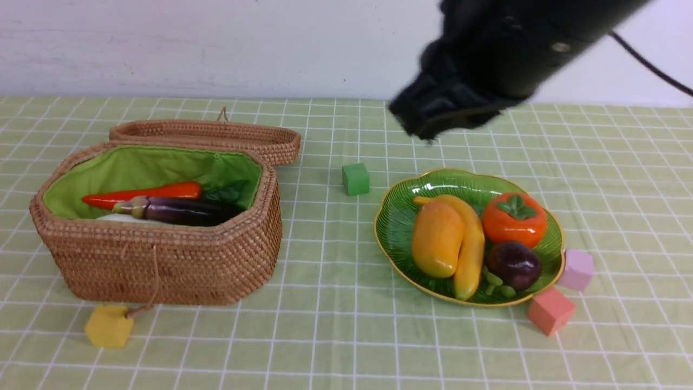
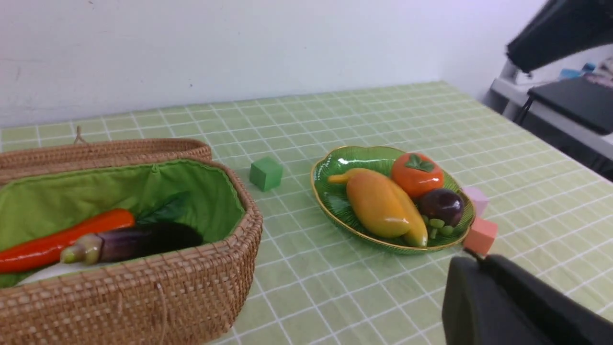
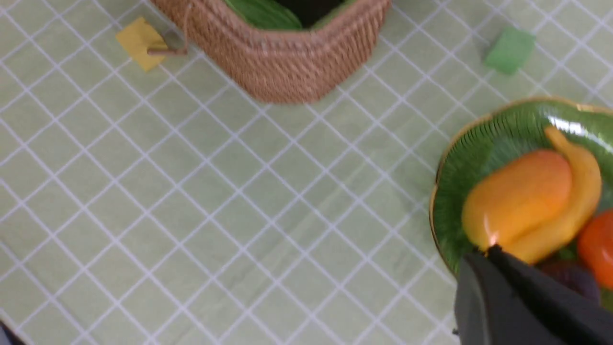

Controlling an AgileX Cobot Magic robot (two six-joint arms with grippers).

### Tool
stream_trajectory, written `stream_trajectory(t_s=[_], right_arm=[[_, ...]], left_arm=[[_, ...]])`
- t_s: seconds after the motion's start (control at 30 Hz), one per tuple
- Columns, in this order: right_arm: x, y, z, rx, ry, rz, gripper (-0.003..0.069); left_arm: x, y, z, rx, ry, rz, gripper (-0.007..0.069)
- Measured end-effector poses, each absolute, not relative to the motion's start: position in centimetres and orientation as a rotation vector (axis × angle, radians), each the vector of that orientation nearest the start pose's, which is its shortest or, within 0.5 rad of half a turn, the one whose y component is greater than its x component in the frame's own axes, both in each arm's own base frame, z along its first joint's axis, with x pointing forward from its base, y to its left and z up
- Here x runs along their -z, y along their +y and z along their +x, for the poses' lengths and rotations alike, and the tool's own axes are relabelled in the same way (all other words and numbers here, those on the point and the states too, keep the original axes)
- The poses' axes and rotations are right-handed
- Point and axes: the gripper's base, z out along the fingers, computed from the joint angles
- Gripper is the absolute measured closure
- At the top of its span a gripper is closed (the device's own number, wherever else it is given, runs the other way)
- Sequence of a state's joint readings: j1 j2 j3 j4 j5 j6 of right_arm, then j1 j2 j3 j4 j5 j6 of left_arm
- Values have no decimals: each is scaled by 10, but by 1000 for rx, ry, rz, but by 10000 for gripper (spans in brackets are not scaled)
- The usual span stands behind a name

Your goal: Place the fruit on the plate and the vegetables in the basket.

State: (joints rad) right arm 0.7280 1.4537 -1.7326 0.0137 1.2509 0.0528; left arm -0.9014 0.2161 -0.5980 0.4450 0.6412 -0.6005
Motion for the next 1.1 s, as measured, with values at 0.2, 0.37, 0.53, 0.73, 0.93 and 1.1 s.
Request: stream_trajectory(t_s=[0.2,0.37,0.53,0.73,0.93,1.1], right_arm=[[-415,133,150,-366,2497,-628,665],[-376,100,113,-370,2599,-493,662],[-367,79,90,-399,2571,-467,658],[-376,64,73,-451,2492,-448,655],[-381,55,63,-481,2443,-439,648],[-382,50,59,-475,2425,-416,643]], left_arm=[[-300,-10,30,742,1635,377,637],[-285,-15,31,761,1617,395,637],[-283,-15,32,753,1625,398,634],[-282,-15,32,746,1637,398,630],[-281,-15,32,744,1639,398,625],[-281,-15,32,744,1639,398,621]])
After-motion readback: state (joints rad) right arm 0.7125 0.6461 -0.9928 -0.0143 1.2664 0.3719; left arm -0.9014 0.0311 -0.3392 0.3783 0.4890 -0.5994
